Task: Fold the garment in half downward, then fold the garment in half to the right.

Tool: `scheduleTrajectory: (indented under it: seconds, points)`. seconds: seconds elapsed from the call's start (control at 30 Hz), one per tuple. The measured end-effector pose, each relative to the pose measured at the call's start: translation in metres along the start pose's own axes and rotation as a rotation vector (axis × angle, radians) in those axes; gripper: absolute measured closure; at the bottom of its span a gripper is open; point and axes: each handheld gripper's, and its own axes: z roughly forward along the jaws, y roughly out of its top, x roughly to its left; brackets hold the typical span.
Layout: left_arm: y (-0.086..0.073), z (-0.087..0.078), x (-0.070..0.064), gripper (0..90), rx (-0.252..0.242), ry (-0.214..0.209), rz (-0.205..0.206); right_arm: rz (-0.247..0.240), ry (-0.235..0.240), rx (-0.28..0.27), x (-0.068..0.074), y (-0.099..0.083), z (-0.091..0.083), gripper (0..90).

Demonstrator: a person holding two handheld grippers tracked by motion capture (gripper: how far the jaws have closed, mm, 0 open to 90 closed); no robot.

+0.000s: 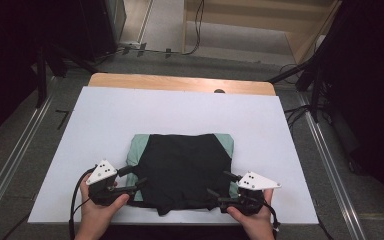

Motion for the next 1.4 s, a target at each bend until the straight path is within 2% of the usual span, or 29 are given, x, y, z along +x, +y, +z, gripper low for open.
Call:
scheduleTrajectory:
  seconds: [0.03,0.07,0.1,0.13,0.17,0.2,0.23,0.5,0.67,0.87,1.13,1.4]
  points:
    - [0.002,0.0,0.002,21.4,-0.006,-0.003,0.0,0.001,0.005,-0.001,0.001,0.001,0.001,5.3]
    - [0.004,0.0,0.003,18.1,-0.011,0.011,-0.002,0.003,0.013,-0.003,0.002,0.001,0.002,0.0]
    - [0.007,0.0,0.005,11.5,-0.011,0.011,-0.002,0.002,0.015,-0.003,0.003,0.003,0.004,0.0]
    - [0.008,-0.001,0.007,10.3,-0.016,-0.002,-0.004,0.001,0.023,-0.001,0.004,0.003,0.005,0.0]
    - [0.01,-0.001,0.008,7.1,-0.019,0.004,-0.004,0.0,0.029,-0.003,0.006,0.004,0.006,0.0]
    - [0.012,-0.001,0.01,1.0,-0.02,0.005,-0.004,-0.004,0.033,-0.004,0.007,0.005,0.007,0.0]
    - [0.014,-0.001,0.011,0.0,-0.023,-0.008,0.001,-0.004,0.036,-0.006,0.009,0.006,0.009,0.0]
    - [0.035,0.001,0.027,0.0,-0.053,-0.002,0.021,-0.02,0.065,-0.018,0.029,0.017,0.022,0.0]
    - [0.054,0.007,0.043,0.0,-0.067,-0.003,0.011,-0.037,0.1,-0.008,0.044,0.024,0.036,0.0]
    - [0.072,0.018,0.059,0.0,-0.063,0.009,0.024,-0.062,0.138,0.005,0.066,0.035,0.055,0.0]
    - [0.075,0.038,0.08,0.3,-0.014,-0.014,-0.007,-0.105,0.182,0.047,0.097,0.041,0.089,0.0]
    - [0.07,0.048,0.093,0.4,0.007,-0.026,-0.032,-0.108,0.212,0.09,0.118,0.037,0.121,3.2]
